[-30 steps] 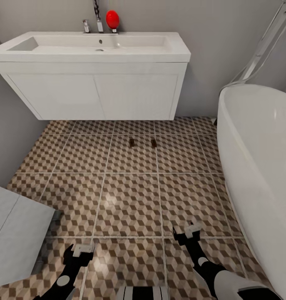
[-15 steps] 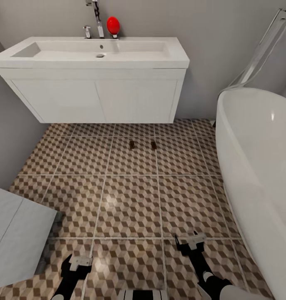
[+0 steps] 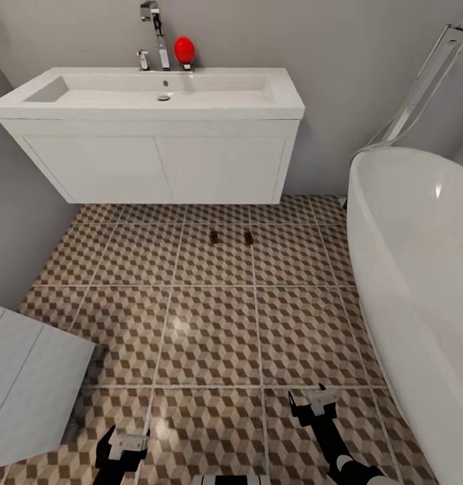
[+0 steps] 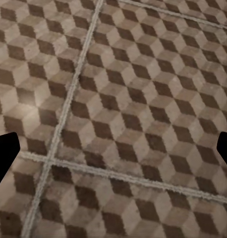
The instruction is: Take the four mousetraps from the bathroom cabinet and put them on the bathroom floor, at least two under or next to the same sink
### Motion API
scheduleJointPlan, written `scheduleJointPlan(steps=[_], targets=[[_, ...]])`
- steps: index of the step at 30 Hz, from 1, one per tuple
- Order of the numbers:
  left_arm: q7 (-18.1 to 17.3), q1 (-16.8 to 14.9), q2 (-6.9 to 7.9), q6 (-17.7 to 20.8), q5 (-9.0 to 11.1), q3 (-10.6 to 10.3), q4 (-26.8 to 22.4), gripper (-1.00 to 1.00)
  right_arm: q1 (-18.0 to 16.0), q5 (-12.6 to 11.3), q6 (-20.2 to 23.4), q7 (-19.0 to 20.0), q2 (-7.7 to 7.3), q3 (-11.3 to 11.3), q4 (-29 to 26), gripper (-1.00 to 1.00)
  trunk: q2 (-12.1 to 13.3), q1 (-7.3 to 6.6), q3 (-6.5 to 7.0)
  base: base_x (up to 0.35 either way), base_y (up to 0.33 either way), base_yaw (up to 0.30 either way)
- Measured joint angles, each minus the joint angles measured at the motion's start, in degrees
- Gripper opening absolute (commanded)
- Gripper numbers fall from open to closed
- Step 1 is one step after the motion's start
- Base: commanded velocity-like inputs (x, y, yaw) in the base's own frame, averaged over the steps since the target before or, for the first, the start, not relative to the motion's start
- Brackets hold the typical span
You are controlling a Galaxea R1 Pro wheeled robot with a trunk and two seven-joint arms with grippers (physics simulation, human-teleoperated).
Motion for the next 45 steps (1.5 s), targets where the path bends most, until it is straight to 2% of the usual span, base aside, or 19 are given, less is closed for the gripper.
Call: scheduleJointPlan(steps=[8,22,30,45], targets=[[-0.03,0.00,-0.21,-0.53,0.00,0.03,0.60,1.00,1.04,-0.06,-0.13,0.00,-0.52,-0.02,0.00,1.00,3.21,-1.76,1.44,0.000,0.000,0.000],[-0.01,0.00,-0.18,-0.59,0.03,0.04,1.58,1.00,1.45,-0.14,0.04,-0.13,-0.53,-0.02,-0.01,1.00,8.82,-4.83,4.05,0.000,0.000,0.000],[-0.05,0.00,-0.16,-0.64,0.03,0.08,3.71,1.00,1.54,-0.29,0.10,-0.23,-0.53,-0.02,0.00,1.00,12.03,-6.59,6.09,0.000,0.000,0.000],[-0.05,0.00,-0.21,-0.60,0.03,0.05,4.52,1.00,1.66,-0.29,0.11,-0.27,-0.53,-0.02,0.07,1.00,18.05,-9.89,10.15,0.000,0.000,0.000]])
